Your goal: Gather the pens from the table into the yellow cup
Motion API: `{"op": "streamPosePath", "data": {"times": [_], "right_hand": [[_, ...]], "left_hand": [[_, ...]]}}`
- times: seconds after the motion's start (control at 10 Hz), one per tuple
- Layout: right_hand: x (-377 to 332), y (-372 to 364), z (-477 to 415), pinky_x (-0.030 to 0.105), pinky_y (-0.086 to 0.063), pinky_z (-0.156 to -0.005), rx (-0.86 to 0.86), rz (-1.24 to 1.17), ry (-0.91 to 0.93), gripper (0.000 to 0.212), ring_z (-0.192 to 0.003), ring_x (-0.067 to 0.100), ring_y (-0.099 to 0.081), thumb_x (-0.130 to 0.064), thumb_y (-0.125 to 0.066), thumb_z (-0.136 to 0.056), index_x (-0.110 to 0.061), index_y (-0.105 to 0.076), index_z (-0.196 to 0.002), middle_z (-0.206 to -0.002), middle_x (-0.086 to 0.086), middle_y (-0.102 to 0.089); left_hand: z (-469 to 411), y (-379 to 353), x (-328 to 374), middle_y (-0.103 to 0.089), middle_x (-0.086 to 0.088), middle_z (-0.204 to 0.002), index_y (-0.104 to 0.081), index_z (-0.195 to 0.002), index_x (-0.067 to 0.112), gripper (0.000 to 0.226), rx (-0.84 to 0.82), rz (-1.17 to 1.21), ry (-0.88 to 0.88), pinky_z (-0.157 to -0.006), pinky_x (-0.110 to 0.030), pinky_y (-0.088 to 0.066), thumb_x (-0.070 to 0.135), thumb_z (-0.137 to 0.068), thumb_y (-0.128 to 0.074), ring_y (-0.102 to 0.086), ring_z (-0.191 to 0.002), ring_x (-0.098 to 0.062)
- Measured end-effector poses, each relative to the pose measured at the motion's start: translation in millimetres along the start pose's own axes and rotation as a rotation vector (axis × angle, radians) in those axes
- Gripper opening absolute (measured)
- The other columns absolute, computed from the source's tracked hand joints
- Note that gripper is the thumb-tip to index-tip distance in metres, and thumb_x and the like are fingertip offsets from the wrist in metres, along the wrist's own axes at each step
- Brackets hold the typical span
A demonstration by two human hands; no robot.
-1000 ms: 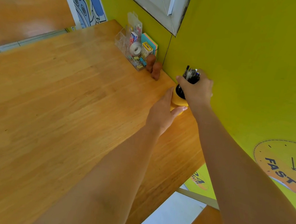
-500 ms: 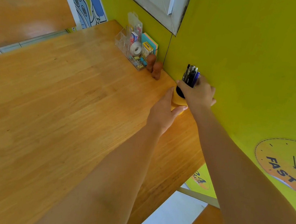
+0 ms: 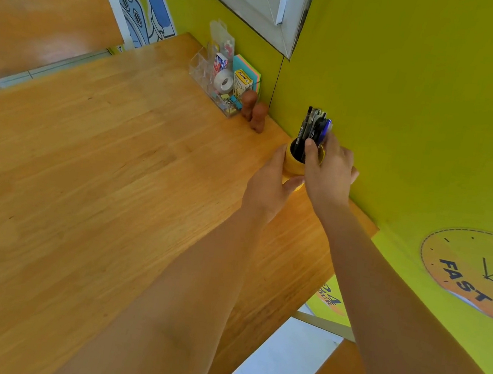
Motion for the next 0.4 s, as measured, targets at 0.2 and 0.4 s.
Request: {"op": "streamPosePath", "data": {"times": [0.2,0.4], "right_hand": [[9,-6,2,0.047,-0.028,-0.101,-0.079,0.067,-0.016,0.05,-0.13,0.026,-0.04,-0.041,-0.039,-0.099,-0.018,-0.039,-0.143,-0.132,0.006,-0.058],[11,4,14,0.05,-0.031,-0.112,-0.109,0.038,-0.01,0.06,-0.14,0.032,-0.037,-0.038,-0.041,-0.1,-0.007,-0.026,-0.15,-0.152,0.013,-0.041]], "left_hand": [[-3,0,1,-0.062,0.004,-0.129,-0.039,-0.142,0.027,0.061,0.006,-0.033,0.004,-0.085,-0.033,-0.047,0.034,-0.089,-0.066,-0.059,-0.116,-0.018],[-4,3,0,-0.054,-0.002,-0.138,-0.033,-0.144,0.023,0.074,-0.058,-0.153,0.032,-0.094,-0.042,-0.048,0.046,-0.083,-0.068,-0.052,-0.127,-0.024]]}}
Point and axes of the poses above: each hand's wrist, its own z-axis away from the middle knuckle, its own y-axis out of the back of the hand, x = y × z, the point moved 10 cm from there along -z, towards the middle knuckle
